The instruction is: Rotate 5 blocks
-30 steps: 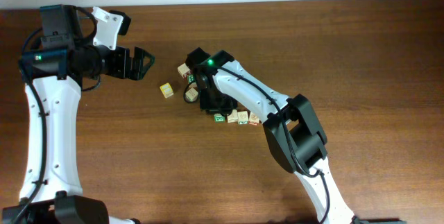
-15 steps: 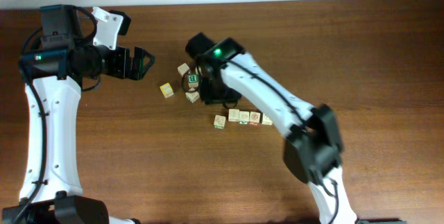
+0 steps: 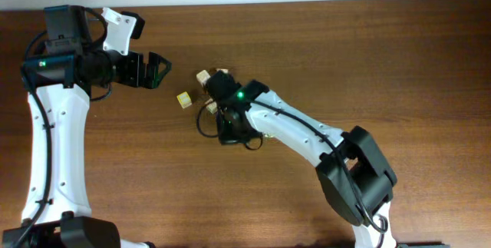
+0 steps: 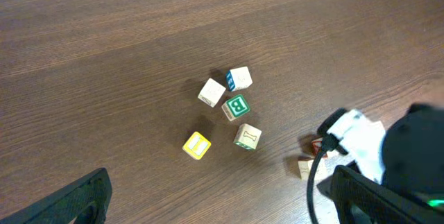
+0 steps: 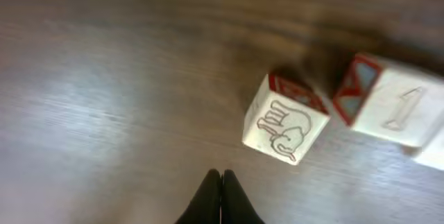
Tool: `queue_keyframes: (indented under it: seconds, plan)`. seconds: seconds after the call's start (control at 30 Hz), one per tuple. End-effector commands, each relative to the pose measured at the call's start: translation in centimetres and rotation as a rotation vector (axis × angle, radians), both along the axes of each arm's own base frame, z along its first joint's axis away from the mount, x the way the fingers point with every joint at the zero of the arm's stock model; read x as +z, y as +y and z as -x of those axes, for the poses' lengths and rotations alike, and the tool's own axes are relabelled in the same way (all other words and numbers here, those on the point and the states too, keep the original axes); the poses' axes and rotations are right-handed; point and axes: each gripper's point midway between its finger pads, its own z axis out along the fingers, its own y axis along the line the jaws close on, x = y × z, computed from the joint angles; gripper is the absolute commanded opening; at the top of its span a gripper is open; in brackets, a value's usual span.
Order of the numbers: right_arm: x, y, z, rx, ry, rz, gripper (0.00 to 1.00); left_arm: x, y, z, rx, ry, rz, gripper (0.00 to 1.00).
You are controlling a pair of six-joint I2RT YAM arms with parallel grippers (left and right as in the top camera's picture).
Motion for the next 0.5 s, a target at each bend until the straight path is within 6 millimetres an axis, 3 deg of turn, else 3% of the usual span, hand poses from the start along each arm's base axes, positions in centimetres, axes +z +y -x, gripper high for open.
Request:
queue_keyframes:
  seconds: [0.0,0.1,0.27,0.47]
  plan:
    - [-1.7,0.5,2.3,-0.003,0.054,-0.02,0.04,0.9,-0.2,-0.2,-0.018,-0.029,0.001,0.99]
    - [-2.1,0.3,2.2,-0.008,0.048,-0.008,0.04,0.9,-0.2,-0.2,-0.018,-0.029,0.001,0.99]
    - [-2.4,-1.4,-0.5,-0.067,-0.018,0.025,0.04,0.9,-0.2,-0.2,-0.018,-0.029,0.001,0.99]
    - [-3.3,-2.2,-0.6,-0.098,0.016,0.038,0.04,0.9,-0.2,-0.2,-0.018,-0.029,0.001,0.99]
